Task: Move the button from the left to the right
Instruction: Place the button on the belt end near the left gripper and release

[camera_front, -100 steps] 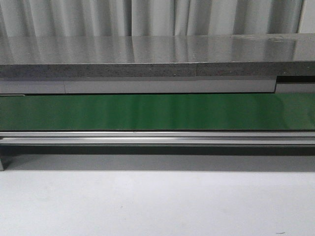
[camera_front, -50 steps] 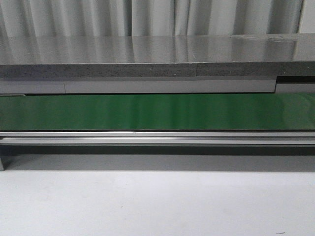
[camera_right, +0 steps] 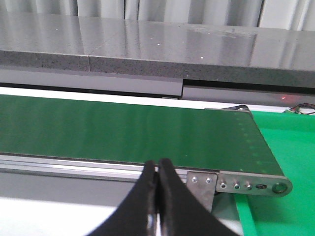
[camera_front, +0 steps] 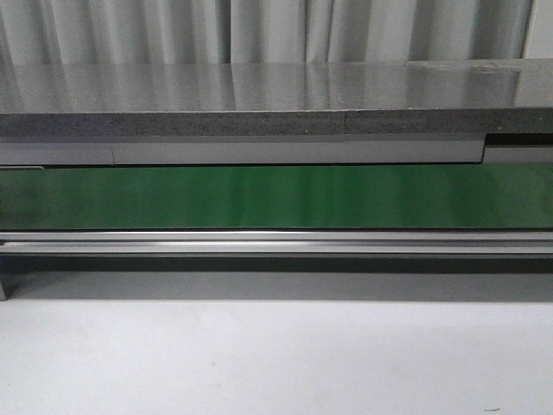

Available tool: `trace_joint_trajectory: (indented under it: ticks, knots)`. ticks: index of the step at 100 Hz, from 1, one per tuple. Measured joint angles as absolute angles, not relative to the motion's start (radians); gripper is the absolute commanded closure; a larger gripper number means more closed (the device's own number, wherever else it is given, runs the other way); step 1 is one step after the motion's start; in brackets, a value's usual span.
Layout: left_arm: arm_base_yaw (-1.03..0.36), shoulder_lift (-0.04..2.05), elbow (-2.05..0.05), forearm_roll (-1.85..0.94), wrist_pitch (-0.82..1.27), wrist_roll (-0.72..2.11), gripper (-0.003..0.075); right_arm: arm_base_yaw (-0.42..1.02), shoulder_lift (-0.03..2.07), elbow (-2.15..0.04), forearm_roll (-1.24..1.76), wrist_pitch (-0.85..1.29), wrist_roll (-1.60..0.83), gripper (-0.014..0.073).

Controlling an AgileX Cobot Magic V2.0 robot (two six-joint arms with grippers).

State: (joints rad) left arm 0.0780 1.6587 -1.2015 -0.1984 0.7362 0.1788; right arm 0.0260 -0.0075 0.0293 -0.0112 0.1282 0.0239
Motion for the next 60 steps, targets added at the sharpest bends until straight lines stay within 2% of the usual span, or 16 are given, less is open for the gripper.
trace_joint_trajectory:
  ticks: [32,39,48,60]
  knots:
    - [0.049,1.683,-1.202,-0.199,0.733,0.179,0.0711,0.026,-0.008,0.029,-0.011,0.128,0.024,0.0662]
    - [0.049,1.697,-1.202,-0.199,0.733,0.179,0.0682,0.026,-0.008,0.029,-0.011,0.128,0.024,0.0662]
    - [0.049,1.717,-1.202,-0.201,0.733,0.179,0.0580,0.026,-0.008,0.029,-0.011,0.128,0.024,0.0662]
    - [0.049,1.725,-1.202,-0.201,0.735,0.179,0.0353,0.026,-0.008,0.029,-0.011,0.128,0.024,0.0662]
